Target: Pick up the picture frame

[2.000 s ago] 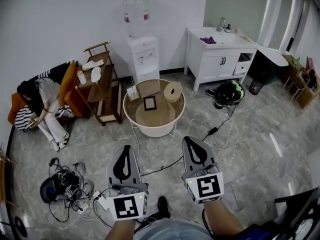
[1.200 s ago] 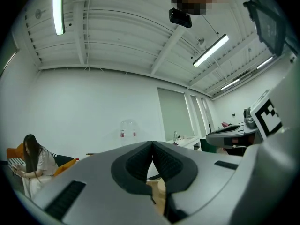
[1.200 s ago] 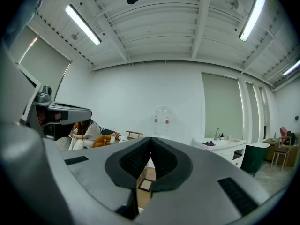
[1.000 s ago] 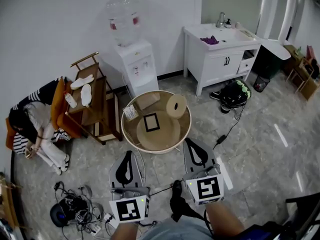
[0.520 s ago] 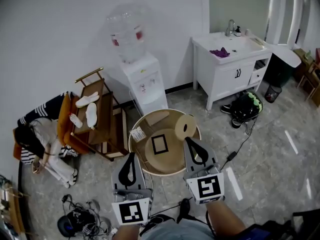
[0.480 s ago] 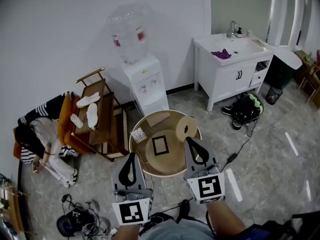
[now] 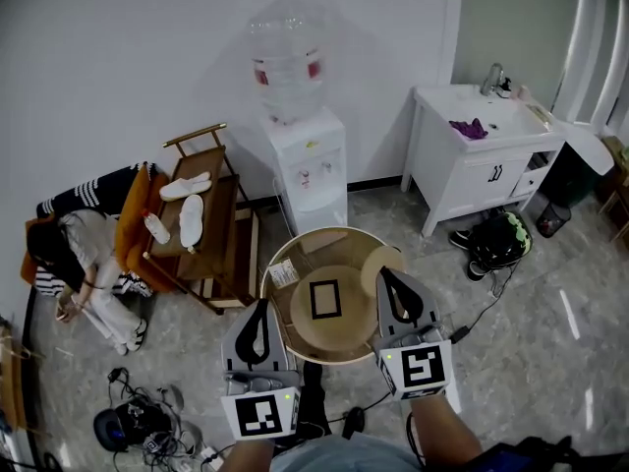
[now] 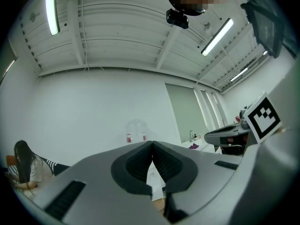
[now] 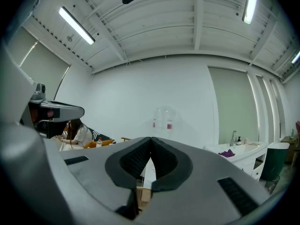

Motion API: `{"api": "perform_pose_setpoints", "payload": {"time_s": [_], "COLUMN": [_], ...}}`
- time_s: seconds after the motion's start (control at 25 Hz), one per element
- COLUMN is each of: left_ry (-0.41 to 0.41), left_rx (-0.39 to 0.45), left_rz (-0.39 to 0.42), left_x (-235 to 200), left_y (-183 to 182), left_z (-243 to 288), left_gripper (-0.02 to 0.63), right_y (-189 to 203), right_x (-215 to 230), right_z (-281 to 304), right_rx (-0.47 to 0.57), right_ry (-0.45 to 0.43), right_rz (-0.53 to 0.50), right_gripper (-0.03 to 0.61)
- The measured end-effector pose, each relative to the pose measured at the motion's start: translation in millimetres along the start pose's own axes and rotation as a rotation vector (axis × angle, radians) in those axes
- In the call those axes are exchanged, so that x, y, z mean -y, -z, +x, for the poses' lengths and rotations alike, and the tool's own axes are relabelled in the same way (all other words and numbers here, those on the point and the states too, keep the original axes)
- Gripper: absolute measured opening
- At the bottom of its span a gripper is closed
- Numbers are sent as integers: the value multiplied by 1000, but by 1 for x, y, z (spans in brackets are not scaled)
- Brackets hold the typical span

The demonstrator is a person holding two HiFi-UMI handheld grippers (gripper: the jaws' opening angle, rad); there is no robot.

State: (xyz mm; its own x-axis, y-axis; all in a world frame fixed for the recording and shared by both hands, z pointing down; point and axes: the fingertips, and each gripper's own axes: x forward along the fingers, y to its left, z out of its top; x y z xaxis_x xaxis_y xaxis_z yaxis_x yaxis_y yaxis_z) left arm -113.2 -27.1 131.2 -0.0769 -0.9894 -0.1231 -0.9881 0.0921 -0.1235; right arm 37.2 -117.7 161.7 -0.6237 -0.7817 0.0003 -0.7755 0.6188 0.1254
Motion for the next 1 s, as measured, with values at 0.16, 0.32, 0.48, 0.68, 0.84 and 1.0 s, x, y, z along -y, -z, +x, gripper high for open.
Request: {"api": "perform_pose_setpoints", "payload": {"time_s": [0.16, 0.32, 0.48, 0.68, 0.84, 1.0], "left_ry": [12, 29, 61, 93, 127, 158], "left_rx": [-19, -73, -116, -187, -245, -307], "left_rz": [-26, -49, -43, -99, -112, -111], "left_x": [-18, -42, -57, -61, -62, -64], "left_y": [24, 60, 95, 145, 192, 237], "left_z": [40, 91, 139, 186, 208, 230], "left_gripper": [15, 15, 15, 15, 15, 15], "right_y": [20, 45, 77, 126, 179, 230], "right_x": [5, 12, 14, 21, 12, 6], "right_z": [44, 97, 143, 189, 215, 236], "right_rx": [-41, -100, -161, -249, -337, -443], "right_ry": [9, 35, 18, 24, -2, -11], "right_rz": [1, 21, 24, 52, 75, 102], "right_gripper": [14, 14, 14, 14, 14, 14]}}
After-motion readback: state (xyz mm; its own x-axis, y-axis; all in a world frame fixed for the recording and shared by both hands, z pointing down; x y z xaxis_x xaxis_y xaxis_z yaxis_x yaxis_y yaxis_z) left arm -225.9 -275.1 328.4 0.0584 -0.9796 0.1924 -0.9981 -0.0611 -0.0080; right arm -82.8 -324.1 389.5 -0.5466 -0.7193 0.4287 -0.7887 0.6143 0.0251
